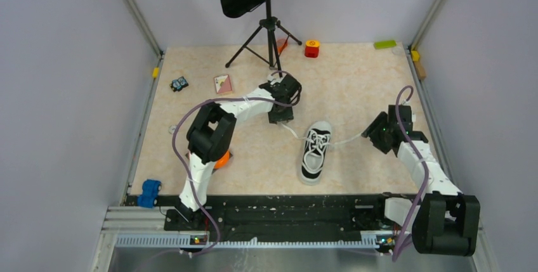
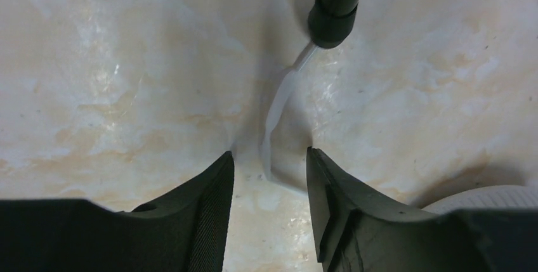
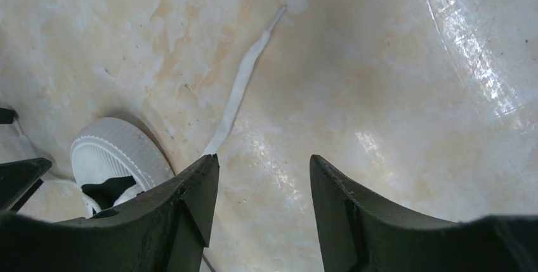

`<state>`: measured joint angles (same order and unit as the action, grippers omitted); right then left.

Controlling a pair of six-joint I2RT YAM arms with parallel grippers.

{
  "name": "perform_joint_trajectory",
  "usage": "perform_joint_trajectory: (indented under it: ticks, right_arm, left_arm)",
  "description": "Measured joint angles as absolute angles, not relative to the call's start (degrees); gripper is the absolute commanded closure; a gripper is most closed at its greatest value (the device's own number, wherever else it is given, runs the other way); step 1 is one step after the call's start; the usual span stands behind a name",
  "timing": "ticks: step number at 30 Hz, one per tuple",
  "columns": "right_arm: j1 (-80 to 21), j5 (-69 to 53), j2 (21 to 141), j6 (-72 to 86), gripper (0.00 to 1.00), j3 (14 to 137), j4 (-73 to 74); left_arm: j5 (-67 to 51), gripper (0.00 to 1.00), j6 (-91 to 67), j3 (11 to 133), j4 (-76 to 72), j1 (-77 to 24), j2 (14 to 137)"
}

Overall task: Tie the shoes
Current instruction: Cross the shoelace with the shoelace.

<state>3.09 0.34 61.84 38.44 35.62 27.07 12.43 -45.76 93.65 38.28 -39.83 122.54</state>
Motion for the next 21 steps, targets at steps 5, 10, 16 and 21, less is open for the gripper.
perform_joint_trajectory:
  ticks: [5,10,16,21]
  right_arm:
    - [3.09,0.32,63.96,39.86,0.4,35.38,26.85]
    - [3.09,0.3,70.35,41.89,0.4,35.38,24.16]
    - [3.07,0.67,77.8,44.23,0.41,37.69,19.92]
    - [2.33,3.16,83.66,45.28,0.72,41.58,16.84]
  left_arm:
    - [12.91,1.0,-45.58,95.9,37.41,-39.83,124.22]
    - [12.47,1.0,-45.06,93.03,36.07,-39.83,122.28]
    - [9.37,1.0,-43.64,86.04,35.77,-39.83,112.84]
    - [5.67,1.0,-42.65,84.53,34.68,-39.83,105.01]
